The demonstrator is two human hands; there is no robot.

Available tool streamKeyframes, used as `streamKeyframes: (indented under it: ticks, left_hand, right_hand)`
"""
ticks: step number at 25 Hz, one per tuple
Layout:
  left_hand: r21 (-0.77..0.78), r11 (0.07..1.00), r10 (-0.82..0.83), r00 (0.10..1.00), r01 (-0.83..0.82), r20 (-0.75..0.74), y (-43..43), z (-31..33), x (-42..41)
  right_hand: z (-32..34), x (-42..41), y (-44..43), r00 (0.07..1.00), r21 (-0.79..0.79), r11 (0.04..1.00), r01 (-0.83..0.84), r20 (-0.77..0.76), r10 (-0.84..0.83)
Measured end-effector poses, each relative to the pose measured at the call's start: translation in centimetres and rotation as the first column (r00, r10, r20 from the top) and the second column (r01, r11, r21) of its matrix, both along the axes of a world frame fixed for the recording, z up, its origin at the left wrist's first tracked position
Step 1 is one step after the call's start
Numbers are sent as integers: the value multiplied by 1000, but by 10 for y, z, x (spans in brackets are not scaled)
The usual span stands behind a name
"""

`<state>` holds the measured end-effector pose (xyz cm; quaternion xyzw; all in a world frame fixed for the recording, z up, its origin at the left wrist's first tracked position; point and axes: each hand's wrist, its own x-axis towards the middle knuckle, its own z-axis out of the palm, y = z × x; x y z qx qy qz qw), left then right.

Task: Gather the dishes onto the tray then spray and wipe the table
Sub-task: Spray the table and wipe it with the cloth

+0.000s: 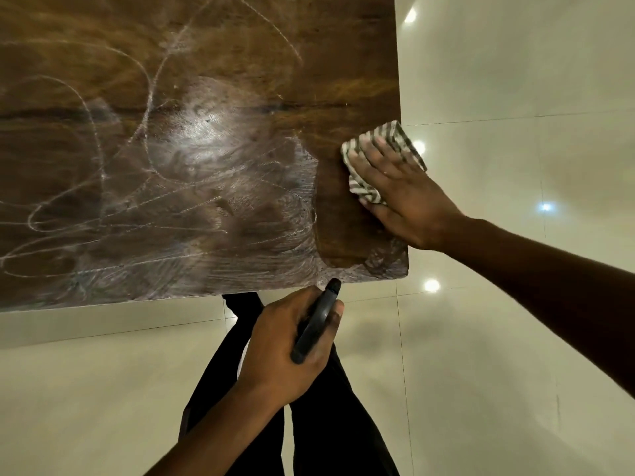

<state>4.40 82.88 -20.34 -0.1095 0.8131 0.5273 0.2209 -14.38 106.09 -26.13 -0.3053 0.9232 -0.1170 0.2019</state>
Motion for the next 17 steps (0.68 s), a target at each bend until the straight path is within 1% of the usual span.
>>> streamKeyframes:
  ticks: [1,2,3,4,5,6,8,9,10,11,12,13,15,16,17]
  left_hand:
    - [4,1000,-2,1000,2,4,2,0,2]
    - [9,1000,-3,1000,3,7,3,-1,4]
    - [14,1000,-7,1000,7,12,5,-1,6]
    - [18,1000,-16,1000,15,17,6,-2,8]
    - [19,999,-30,999,30,21,8,-3,9]
    - [19,999,-46,999,46,17,10,-4,10]
    - [18,998,-59,998,58,8,13,-5,12]
    - [25,998,-49,999,49,11,15,-6,14]
    - [36,999,-34,999,33,15,16,-7,15]
    - [38,999,-22,1000,22,17,16,-9,17]
    - [31,999,-14,1000,14,15,15,-10,20]
    - [21,1000,-11,1000,10,15,13,-11,24]
    - [16,1000,-12,1000,12,17,8,-13,30]
    - [21,1000,-15,1000,14,19,5,-13,34]
    - [25,1000,-14,1000,14,22,0,-13,37]
  right_hand:
    - [-3,6,-12,1000,-1,1000,10,5,-10]
    - [-5,14,-15,996,15,996,-87,9,87]
    - [-4,21,-7,970,36,969,-244,22,243]
    - [-1,26,9,923,45,922,-385,45,383]
    - [2,29,27,891,44,891,-453,56,450]
    - [4,32,44,902,44,901,-431,54,428]
    - [8,44,66,973,41,972,-231,38,230]
    - [8,55,69,990,52,989,-136,36,135]
    - [7,69,67,996,74,994,-83,29,81]
    - [5,83,62,997,91,993,-72,20,70]
    - [4,96,58,994,96,990,-106,18,105]
    - [4,106,57,982,107,976,-188,27,186]
    - [7,113,62,922,151,910,-387,57,383]
    - [8,110,64,902,157,888,-432,58,428]
    - [8,107,62,916,143,905,-400,36,399]
